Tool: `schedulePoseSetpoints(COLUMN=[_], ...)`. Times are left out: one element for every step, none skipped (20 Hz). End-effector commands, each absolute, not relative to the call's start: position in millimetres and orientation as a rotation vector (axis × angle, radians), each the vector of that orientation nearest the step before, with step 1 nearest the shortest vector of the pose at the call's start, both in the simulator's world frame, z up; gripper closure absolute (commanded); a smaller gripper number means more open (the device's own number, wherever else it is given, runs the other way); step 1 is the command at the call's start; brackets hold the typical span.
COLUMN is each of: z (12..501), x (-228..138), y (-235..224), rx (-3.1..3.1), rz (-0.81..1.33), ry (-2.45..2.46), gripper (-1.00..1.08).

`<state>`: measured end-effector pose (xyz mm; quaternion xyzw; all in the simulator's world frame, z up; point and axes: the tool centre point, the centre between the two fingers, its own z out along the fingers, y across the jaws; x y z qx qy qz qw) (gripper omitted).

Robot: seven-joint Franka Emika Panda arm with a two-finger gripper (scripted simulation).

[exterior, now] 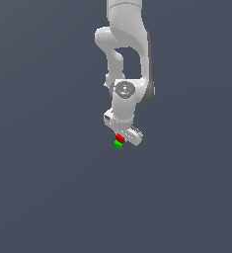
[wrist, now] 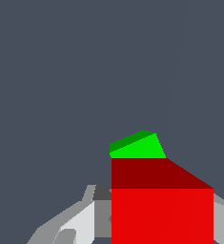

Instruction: Stack the red cube on top of the green cube.

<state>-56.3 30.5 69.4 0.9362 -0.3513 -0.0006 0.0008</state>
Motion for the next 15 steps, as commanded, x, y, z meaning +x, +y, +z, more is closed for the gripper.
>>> schedulePoseSetpoints(z=[63.0,61.4,60.4,59.7,59.5,59.5,59.5,59.5,59.5,59.5,59.5,59.5,59.5,59.5,59.5], x=[-53.1,-52.4,-51.9,-51.6,-51.5,-51.5,-51.5,-51.5,-51.5,-51.5,-51.5,-51.5,-51.5,-51.5,-51.5], y=[23.4,21.7,20.5,19.8,19.5,19.5,19.5,19.5,19.5,19.5,19.5,19.5,19.5,19.5,19.5], rx=[2.941,2.941,2.942,2.942,2.942,2.942,2.942,2.942,2.942,2.942,2.942,2.942,2.942,2.942,2.942], rz=[0.0,0.0,0.0,0.0,0.0,0.0,0.0,0.0,0.0,0.0,0.0,0.0,0.0,0.0,0.0], ry=[-1.101,-1.101,-1.102,-1.102,-1.102,-1.102,-1.102,-1.102,-1.102,-1.102,-1.102,-1.102,-1.102,-1.102,-1.102], gripper=[1.08,1.08,1.08,1.08,1.08,-0.92,-0.92,-0.92,-0.92,-0.92,-0.92,-0.92,-0.92,-0.92,-0.92])
